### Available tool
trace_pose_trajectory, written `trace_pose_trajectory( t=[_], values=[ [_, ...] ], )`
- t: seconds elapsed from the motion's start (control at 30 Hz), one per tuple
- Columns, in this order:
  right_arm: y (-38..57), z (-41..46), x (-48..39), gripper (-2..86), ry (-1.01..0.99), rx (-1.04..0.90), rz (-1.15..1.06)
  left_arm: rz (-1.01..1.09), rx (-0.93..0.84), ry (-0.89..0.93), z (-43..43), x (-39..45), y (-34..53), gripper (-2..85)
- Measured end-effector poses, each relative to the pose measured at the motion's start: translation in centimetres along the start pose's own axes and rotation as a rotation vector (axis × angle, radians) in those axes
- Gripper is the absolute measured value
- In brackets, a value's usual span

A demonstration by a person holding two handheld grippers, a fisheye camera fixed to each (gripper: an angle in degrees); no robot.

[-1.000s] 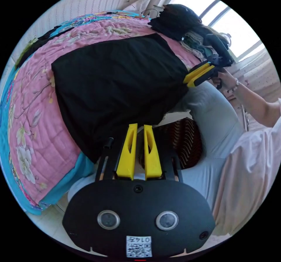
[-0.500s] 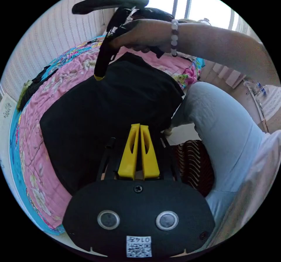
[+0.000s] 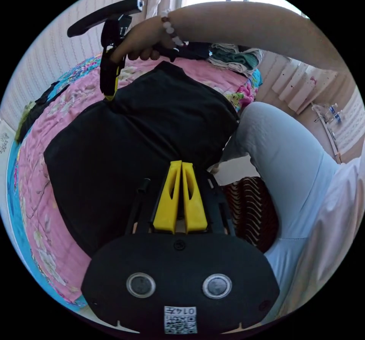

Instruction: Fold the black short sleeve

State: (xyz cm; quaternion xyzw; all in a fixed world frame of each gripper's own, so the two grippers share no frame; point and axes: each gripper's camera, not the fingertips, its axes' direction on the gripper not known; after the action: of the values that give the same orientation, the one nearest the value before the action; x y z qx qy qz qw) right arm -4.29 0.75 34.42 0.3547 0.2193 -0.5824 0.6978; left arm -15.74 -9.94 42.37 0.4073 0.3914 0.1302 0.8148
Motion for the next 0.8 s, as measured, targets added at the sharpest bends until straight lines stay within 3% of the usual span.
trace_pose_trajectory(
  t=[0.07, 0.23, 0.37, 0.43, 0.53, 0.6, 0.8],
  values=[
    [-1.5, 2.7, 1.1, -0.4, 0.016, -0.091, -0.001, 0.012, -0.024, -0.027, 1.3, 0.7, 0.1, -1.0],
    [-1.0, 3.0, 3.8, -0.3, -0.063, -0.052, 0.063, 0.063, 0.024, -0.07, 2.0, 2.8, 1.3, -0.9],
    [8.1, -1.7, 8.0, 0.4, -0.199, 0.265, 0.242, -0.009, 0.16, -0.125, -1.1, 4.2, 2.4, 0.0],
    [13.6, -2.7, 9.7, 1.2, -0.236, 0.332, 0.299, 0.008, 0.252, -0.133, -2.6, 5.5, 2.8, 2.0],
    [21.6, -2.6, 12.4, 4.9, -0.213, 0.282, 0.4, 0.021, 0.316, -0.119, -3.3, 7.4, 2.1, 10.1],
    [26.5, -1.5, 13.7, 7.0, -0.319, 0.222, 0.466, 0.065, 0.327, -0.145, -2.6, 9.2, 0.8, 15.6],
    [31.5, 4.1, 14.1, 6.6, -0.55, 0.124, 0.515, 0.128, 0.227, -0.046, 0.5, 12.0, -3.4, 18.1]
  ],
)
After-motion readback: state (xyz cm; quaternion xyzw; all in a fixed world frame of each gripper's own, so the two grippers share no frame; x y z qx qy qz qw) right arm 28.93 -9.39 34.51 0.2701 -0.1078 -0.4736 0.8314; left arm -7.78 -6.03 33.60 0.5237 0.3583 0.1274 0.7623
